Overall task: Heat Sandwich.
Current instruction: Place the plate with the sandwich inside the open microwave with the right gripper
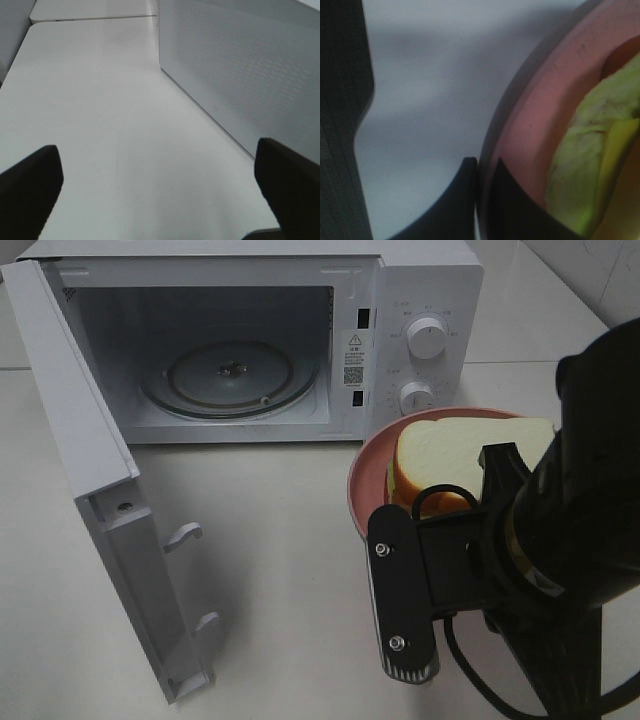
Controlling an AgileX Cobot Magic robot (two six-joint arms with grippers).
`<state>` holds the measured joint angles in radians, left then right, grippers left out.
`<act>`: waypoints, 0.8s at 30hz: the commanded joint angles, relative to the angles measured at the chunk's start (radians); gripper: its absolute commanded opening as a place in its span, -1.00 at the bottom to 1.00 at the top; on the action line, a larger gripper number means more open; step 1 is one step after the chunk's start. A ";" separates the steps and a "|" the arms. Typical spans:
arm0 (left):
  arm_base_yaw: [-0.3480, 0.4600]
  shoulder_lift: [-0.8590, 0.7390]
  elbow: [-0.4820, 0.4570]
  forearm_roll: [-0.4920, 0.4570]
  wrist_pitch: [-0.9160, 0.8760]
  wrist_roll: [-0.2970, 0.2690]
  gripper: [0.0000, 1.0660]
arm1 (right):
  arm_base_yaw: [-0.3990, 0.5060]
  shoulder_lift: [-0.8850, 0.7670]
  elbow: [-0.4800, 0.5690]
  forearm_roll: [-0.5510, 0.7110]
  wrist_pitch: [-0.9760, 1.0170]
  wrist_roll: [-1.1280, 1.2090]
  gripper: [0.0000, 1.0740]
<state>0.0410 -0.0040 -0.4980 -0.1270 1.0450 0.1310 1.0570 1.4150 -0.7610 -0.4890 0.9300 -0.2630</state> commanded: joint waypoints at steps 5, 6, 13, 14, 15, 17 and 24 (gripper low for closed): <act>0.000 -0.026 0.001 -0.008 -0.015 -0.007 0.90 | 0.004 -0.006 -0.002 -0.047 -0.086 -0.058 -1.00; 0.000 -0.026 0.001 -0.008 -0.015 -0.007 0.90 | 0.001 -0.006 -0.002 -0.049 -0.100 -0.114 -1.00; 0.000 -0.026 0.001 -0.008 -0.015 -0.007 0.90 | -0.042 -0.006 -0.002 -0.032 -0.158 -0.251 -1.00; 0.000 -0.026 0.001 -0.008 -0.015 -0.007 0.90 | -0.050 -0.006 -0.002 -0.025 -0.168 -0.275 -1.00; 0.000 -0.026 0.001 -0.008 -0.015 -0.007 0.90 | -0.065 -0.006 -0.002 -0.016 -0.193 -0.331 -1.00; 0.000 -0.026 0.001 -0.008 -0.015 -0.007 0.90 | -0.073 -0.006 -0.002 -0.010 -0.206 -0.365 -1.00; 0.000 -0.026 0.001 -0.008 -0.015 -0.007 0.90 | -0.154 -0.006 -0.003 0.097 -0.319 -0.610 -1.00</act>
<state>0.0410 -0.0040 -0.4980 -0.1270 1.0450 0.1310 0.9350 1.4150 -0.7610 -0.4230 0.6600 -0.7730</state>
